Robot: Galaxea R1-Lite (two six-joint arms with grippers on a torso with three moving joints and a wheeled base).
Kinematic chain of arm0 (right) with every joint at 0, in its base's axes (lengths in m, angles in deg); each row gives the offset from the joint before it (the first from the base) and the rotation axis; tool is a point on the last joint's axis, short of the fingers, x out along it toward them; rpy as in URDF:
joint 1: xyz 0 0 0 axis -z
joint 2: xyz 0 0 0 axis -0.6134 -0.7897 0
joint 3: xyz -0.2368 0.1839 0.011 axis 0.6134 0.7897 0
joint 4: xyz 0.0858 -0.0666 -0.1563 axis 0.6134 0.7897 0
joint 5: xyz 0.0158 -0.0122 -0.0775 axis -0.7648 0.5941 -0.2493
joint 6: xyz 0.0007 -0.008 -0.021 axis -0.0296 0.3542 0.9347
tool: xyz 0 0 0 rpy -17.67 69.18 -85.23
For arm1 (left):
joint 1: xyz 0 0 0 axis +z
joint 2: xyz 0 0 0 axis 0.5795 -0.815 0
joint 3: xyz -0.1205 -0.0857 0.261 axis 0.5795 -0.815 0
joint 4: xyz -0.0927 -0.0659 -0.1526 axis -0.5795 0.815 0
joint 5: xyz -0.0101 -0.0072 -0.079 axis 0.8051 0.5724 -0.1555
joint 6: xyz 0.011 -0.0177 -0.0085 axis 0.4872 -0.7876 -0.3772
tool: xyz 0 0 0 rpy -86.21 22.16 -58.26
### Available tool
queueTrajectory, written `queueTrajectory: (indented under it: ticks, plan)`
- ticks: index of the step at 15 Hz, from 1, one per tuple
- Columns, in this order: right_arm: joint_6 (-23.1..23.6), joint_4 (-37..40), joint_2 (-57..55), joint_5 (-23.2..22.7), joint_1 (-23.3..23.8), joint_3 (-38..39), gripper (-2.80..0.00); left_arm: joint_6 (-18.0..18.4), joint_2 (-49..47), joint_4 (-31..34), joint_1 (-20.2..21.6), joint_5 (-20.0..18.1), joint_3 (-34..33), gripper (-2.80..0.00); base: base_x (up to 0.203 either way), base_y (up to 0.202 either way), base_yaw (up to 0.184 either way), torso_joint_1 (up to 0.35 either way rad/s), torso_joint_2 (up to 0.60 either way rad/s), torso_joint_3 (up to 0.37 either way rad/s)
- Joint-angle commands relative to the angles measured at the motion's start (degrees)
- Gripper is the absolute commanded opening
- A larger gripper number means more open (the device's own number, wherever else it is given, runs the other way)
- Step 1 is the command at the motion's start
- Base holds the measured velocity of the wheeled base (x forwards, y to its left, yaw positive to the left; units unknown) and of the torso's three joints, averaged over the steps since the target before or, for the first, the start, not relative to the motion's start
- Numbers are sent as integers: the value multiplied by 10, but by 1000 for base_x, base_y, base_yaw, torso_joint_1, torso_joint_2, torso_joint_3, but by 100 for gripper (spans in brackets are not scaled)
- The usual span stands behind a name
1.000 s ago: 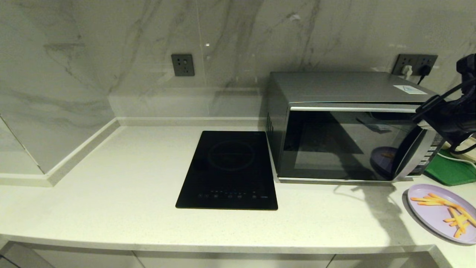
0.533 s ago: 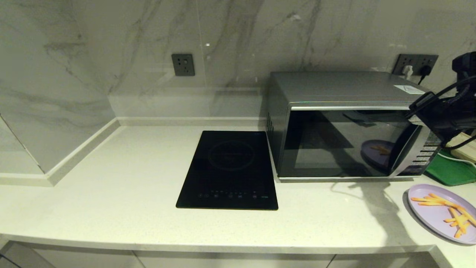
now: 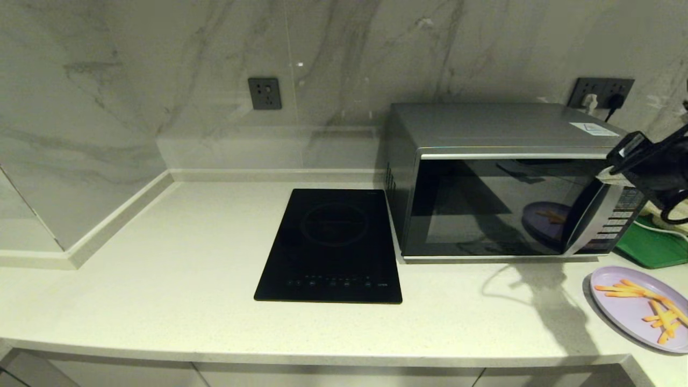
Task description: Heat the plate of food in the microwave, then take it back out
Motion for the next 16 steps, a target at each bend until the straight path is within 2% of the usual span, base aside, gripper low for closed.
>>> queueTrajectory:
  ticks: [1,3,5,7,12,16]
  plan:
    - [36,82,102,-66,-1,18,-280,0,0,0,0,0,0,-280,0,0,0,0,0,0]
    - [111,168,174,-132,-2,24,-280,0,0,0,0,0,0,-280,0,0,0,0,0,0]
    - [176,249,250,-154,-20,22,-280,0,0,0,0,0,0,-280,0,0,0,1,3,13]
    - [230,338,338,-155,-55,14,-280,0,0,0,0,0,0,-280,0,0,0,0,0,0]
    - [278,496,549,-65,-77,3,-280,0,0,0,0,0,0,-280,0,0,0,0,0,0]
    - [297,558,717,1,-70,58,-280,0,0,0,0,0,0,-280,0,0,0,0,0,0]
